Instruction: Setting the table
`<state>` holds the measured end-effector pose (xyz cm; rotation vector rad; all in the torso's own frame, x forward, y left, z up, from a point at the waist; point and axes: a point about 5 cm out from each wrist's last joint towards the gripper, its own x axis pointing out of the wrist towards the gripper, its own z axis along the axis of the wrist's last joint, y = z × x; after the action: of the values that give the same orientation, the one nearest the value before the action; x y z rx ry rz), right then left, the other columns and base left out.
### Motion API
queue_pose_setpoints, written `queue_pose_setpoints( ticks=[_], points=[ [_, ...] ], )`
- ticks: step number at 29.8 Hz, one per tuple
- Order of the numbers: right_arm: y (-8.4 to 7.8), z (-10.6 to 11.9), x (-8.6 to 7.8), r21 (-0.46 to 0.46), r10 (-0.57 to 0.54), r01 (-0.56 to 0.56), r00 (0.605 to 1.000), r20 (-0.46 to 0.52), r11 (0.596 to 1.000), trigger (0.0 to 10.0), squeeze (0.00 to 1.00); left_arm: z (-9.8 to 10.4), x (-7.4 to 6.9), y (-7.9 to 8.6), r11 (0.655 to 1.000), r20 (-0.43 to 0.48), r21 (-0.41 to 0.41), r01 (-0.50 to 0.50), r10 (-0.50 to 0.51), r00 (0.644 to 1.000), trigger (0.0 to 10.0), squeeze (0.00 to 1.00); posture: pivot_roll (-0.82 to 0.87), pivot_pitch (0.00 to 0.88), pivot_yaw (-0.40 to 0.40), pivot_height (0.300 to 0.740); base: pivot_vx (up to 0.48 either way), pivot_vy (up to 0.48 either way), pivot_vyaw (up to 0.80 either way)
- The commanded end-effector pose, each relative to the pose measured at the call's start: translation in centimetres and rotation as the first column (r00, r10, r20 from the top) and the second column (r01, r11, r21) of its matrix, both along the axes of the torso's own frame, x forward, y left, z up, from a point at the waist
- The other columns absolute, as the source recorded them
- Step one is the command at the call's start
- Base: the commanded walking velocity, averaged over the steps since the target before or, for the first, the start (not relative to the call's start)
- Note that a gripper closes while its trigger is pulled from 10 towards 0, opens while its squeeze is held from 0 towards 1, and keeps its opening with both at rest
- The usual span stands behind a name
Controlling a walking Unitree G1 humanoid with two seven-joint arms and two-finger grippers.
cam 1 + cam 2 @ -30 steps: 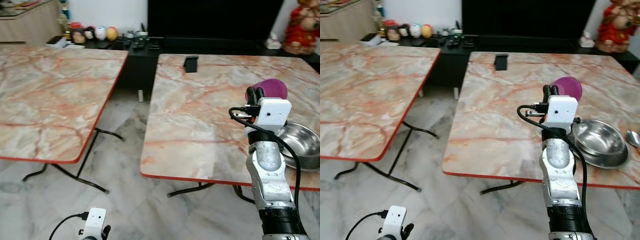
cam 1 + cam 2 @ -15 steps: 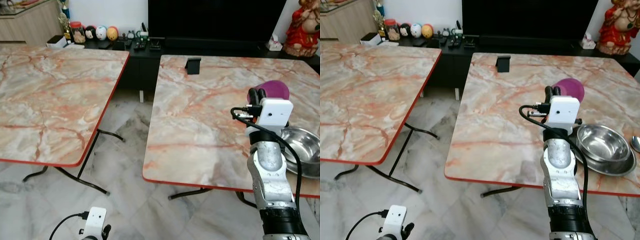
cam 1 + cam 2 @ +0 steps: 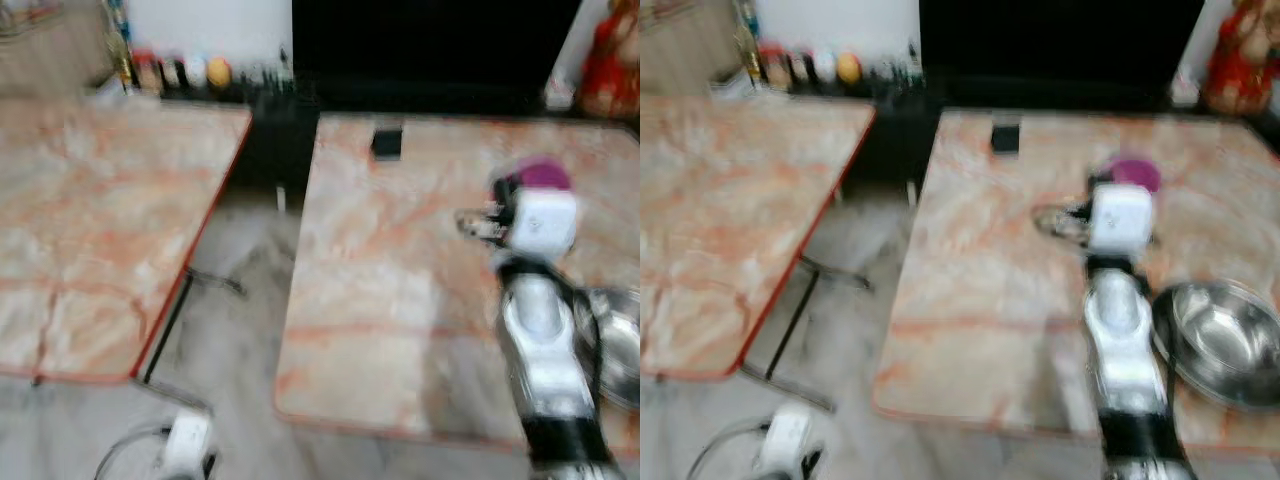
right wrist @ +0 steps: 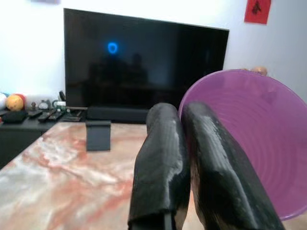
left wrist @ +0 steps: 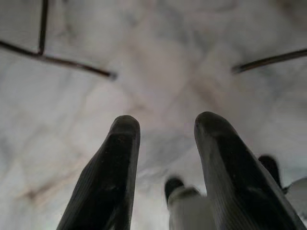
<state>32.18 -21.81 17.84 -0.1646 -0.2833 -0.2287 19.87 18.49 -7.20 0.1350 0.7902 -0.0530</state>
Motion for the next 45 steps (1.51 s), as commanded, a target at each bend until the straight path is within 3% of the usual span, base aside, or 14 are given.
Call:
queue_pose_setpoints(
  ticks=[1, 7, 9, 11, 16, 19, 24, 32, 45],
  points=[
    [1.0, 0.4, 0.2, -0.003, 0.029, -0.029, 1.000, 0.004, 1.000, 10.0, 0.00, -0.3, -0.9, 1.4, 0.999, -0.031, 0.030, -0.018, 0.019, 0.999, 10.0, 0.00, -0.04, 0.000, -0.016, 0.740, 0.000, 0.000, 0.00],
    [0.2, -0.6, 0.3, -0.024, -0.039, 0.037, 0.991, -0.129, 0.999, 10.0, 0.00, -0.3, -0.9, 1.4, 0.999, -0.035, 0.030, -0.017, 0.018, 0.999, 10.0, 0.00, -0.04, 0.000, -0.016, 0.740, 0.000, 0.000, 0.00],
    [-0.9, -2.1, 0.1, -0.030, -0.099, 0.094, 0.955, -0.279, 0.995, 10.0, 0.00, -0.4, -1.0, 1.3, 1.000, -0.040, 0.027, -0.017, 0.018, 0.999, 10.0, 0.00, -0.05, 0.000, -0.018, 0.740, 0.000, 0.000, 0.00],
    [-1.3, -2.8, -0.1, -0.036, -0.108, 0.102, 0.934, -0.340, 0.994, 10.0, 0.00, -0.4, -1.1, 1.3, 1.000, -0.045, 0.024, -0.017, 0.018, 0.999, 10.0, 0.00, -0.05, 0.000, -0.017, 0.740, 0.000, 0.000, 0.00],
    [-1.5, -3.3, -0.3, -0.044, -0.078, 0.066, 0.898, -0.433, 0.997, 10.0, 0.00, -0.5, -1.1, 1.2, 1.000, -0.050, 0.022, -0.014, 0.015, 0.999, 10.0, 0.00, -0.06, 0.000, -0.015, 0.740, 0.000, 0.000, 0.00],
    [-1.2, -3.0, -0.2, -0.039, -0.006, -0.016, 0.863, -0.505, 0.999, 10.0, 0.00, -0.5, -1.2, 1.2, 1.000, -0.054, 0.021, -0.013, 0.014, 0.998, 10.0, 0.00, -0.06, 0.000, -0.014, 0.740, 0.000, 0.000, 0.00],
    [-1.5, -3.1, 0.0, -0.029, 0.022, -0.047, 0.825, -0.565, 0.998, 10.0, 0.00, -0.6, -1.2, 1.2, 1.000, -0.056, 0.019, -0.014, 0.015, 0.998, 10.0, 0.00, -0.06, 0.000, -0.016, 0.740, 0.000, 0.000, 0.00],
    [-2.1, -2.3, 0.3, -0.007, 0.077, -0.102, 0.796, -0.600, 0.995, 10.0, 0.00, -0.7, -1.4, 1.4, 1.000, -0.067, 0.021, -0.020, 0.021, 0.998, 10.0, 0.00, -0.06, 0.000, -0.016, 0.740, 0.000, 0.000, 0.00],
    [-2.4, -2.8, 0.1, 0.062, 0.114, -0.097, 0.747, -0.655, 0.993, 10.0, 0.00, -0.7, -1.5, 1.5, 0.999, -0.070, 0.023, -0.025, 0.026, 0.997, 10.0, 0.00, -0.05, 0.000, -0.012, 0.740, 0.000, 0.000, 0.00]
  ],
)
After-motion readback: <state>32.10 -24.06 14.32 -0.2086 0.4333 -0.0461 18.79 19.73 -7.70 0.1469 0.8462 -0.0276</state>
